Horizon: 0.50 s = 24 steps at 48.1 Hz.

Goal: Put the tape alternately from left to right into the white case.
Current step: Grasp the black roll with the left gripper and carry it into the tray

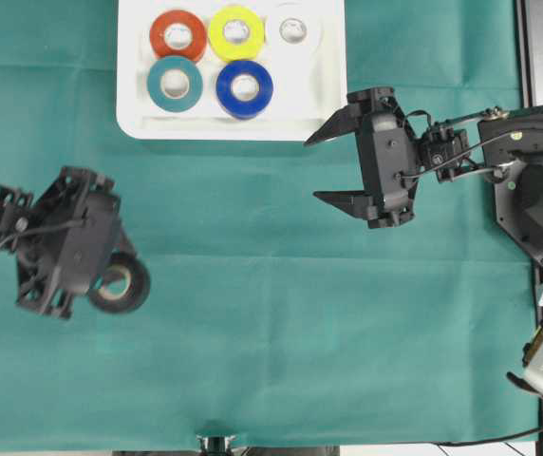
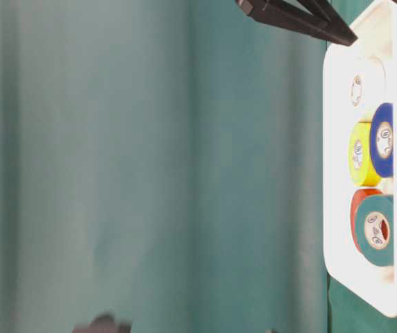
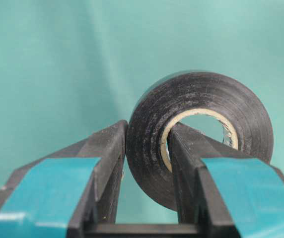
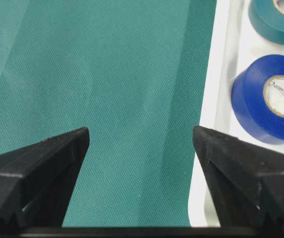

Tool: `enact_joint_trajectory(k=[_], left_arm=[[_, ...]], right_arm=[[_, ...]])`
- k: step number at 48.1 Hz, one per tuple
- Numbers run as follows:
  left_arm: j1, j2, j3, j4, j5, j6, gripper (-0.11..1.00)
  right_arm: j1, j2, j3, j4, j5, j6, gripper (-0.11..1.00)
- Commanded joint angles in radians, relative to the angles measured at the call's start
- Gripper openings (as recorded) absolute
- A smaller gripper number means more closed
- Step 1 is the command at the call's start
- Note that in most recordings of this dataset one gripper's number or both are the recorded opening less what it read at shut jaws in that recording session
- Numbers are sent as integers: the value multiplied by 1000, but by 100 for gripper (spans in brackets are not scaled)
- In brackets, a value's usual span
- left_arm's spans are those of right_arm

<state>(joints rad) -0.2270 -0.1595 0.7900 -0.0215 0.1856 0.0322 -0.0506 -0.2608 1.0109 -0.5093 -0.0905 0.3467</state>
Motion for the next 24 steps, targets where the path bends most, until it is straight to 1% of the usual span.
enact_joint_trajectory(k=[1, 13, 24], left_arm=[[54, 6, -38, 0, -11, 2, 24], [202, 75, -92, 2, -57, 2, 24], [298, 114, -147, 0, -123, 2, 24]], right_arm=[[0, -8, -6, 3, -9, 2, 83], [2, -8, -3, 2, -28, 2, 84], [2, -5, 0, 3, -41, 2, 83]])
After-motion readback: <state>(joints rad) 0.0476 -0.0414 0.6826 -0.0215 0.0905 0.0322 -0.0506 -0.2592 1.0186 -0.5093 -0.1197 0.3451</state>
